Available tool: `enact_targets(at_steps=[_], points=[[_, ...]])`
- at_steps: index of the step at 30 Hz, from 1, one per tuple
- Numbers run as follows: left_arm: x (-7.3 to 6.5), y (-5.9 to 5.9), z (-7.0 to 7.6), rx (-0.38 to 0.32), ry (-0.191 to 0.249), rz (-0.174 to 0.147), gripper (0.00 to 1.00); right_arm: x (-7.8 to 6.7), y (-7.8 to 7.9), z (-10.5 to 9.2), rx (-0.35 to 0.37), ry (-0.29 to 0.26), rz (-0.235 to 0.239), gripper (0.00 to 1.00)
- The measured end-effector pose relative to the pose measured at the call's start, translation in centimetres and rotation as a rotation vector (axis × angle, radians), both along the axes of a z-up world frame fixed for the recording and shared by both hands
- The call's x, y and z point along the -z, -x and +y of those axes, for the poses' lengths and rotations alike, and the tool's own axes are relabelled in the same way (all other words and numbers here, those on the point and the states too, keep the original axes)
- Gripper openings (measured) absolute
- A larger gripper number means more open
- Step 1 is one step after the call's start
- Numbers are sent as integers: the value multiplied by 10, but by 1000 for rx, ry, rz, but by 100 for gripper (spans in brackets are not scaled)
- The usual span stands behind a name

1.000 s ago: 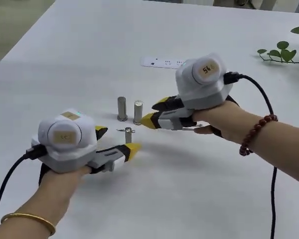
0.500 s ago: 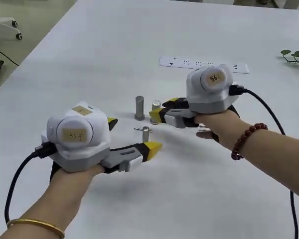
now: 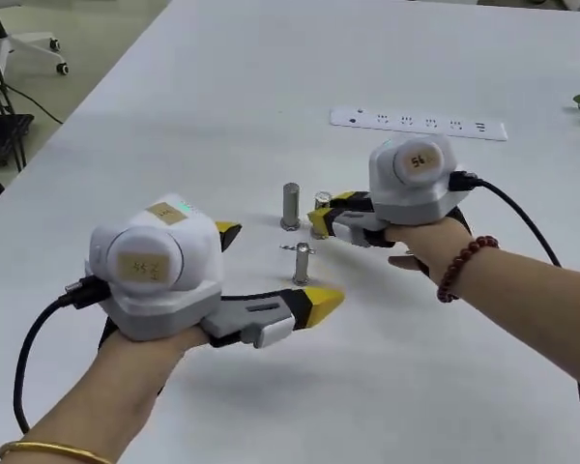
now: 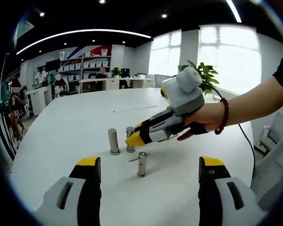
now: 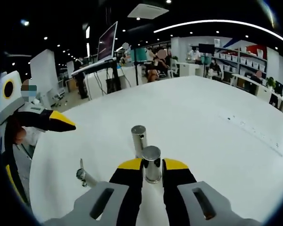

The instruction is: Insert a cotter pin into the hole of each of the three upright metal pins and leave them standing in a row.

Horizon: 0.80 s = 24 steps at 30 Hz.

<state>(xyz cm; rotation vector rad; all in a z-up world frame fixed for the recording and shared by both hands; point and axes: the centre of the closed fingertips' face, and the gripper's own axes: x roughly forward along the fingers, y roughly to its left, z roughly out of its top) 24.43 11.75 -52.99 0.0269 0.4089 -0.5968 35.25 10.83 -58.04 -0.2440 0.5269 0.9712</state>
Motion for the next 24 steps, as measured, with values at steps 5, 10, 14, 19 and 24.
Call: enact_targets(at_steps=[5,10,14,19,24], points=[[-4,3,-3,18,-4,-10,88,1,-1,1,-9,-1,-5,9],[-6,6,-3,29,9,-16,90,2,-2,1,-22,31,-12,8],[-6,8,-2,36,4,-17,92,1,-3,1,-20,39,-10,8],[-8,9,0,33,2,-23,96,2,-4,0,-29,49,-15,8],[-9,9,3,25,0,-26,98,-7,-5,-3,-27,42,-26,8]])
